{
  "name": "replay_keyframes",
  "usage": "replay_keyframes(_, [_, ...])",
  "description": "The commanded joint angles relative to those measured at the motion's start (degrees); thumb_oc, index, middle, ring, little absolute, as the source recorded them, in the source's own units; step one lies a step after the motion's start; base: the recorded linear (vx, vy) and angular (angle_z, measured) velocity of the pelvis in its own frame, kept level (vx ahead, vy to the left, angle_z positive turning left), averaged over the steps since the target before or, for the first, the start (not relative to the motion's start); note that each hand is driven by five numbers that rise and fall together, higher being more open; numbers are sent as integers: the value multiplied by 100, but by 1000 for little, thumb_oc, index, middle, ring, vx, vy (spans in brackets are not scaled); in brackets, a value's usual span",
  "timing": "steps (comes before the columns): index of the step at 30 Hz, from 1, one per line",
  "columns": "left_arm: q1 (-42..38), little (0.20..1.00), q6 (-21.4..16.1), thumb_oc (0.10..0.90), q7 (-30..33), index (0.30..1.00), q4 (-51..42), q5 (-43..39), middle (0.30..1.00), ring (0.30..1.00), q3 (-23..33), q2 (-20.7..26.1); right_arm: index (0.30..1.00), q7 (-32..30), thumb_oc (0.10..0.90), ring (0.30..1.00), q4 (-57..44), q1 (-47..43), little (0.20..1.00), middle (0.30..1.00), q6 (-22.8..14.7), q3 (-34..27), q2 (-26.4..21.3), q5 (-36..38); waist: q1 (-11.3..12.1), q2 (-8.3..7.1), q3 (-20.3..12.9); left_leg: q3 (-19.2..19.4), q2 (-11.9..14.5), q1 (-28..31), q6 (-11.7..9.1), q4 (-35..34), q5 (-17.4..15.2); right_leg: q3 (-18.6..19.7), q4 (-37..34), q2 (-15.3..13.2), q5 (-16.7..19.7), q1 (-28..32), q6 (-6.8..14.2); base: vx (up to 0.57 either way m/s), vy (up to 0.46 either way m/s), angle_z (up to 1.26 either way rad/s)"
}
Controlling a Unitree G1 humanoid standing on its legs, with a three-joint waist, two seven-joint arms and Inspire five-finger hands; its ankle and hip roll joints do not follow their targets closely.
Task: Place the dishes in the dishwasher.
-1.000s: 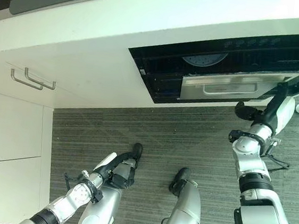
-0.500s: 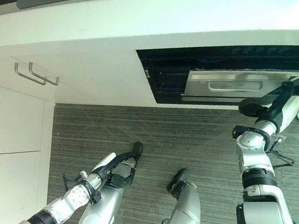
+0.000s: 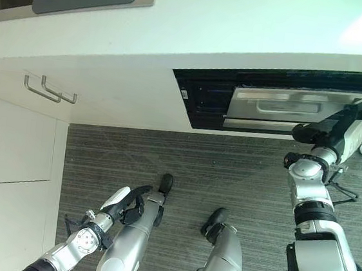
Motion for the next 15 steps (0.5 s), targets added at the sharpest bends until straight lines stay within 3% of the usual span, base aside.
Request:
replay_keyframes(1, [893, 900, 362, 800, -218, 900, -158, 359, 900, 900, -603, 1260, 900, 228, 800, 900, -1860, -3032, 900, 900, -2322, 1253, -323, -1329, 884, -75, -34, 96, -506, 152, 707, 2, -649, 300, 111, 122, -321, 405, 262, 56, -76, 5])
replay_keyframes(4, [880, 900, 194, 800, -315, 900, -237, 153, 900, 900, -637, 1297, 900, 336, 800, 900, -1832, -2930, 900, 900, -2322, 1235, -123, -1082, 890, -64, -34, 92, -508, 100, 729, 42, -677, 329, 147, 139, -327, 373, 260, 20, -62, 11])
replay_keyframes(7, [829, 900, -133, 800, -748, 900, -401, -346, 900, 900, -662, 1264, 900, 701, 800, 900, -2227, -2133, 900, 900, -2245, 1028, 251, -991, 706, -144, -34, 105, -470, 284, 772, 11, -766, 492, -92, 252, -273, 462, 283, 24, -86, -1])
replay_keyframes(11, [928, 900, 7, 800, -1290, 900, -370, -1102, 900, 900, -401, 1008, 900, 775, 800, 900, -3231, -610, 900, 900, -2260, 495, 593, -879, 314, -364, -34, 232, -312, 717, 789, -176, -849, 712, -605, 384, -109, 723, 375, 0, -75, -15])
replay_keyframes(12, [920, 900, 16, 800, -1320, 900, -347, -1202, 900, 900, -334, 964, 900, 739, 800, 900, -3411, -409, 900, 900, -2284, 422, 620, -878, 250, -382, -34, 295, -265, 678, 812, -237, -705, 674, -755, 420, 90, 677, 358, -79, -46, -22])
replay_keyframes(15, [1016, 900, 83, 800, -1661, 900, -318, -1670, 900, 900, -69, 788, 900, 560, 800, 900, -4196, 816, 900, 900, -2479, 118, 735, -956, -120, -577, -34, 530, -142, 1078, 808, -239, -885, 841, -1208, 502, 285, 1031, 444, -41, -90, -34])
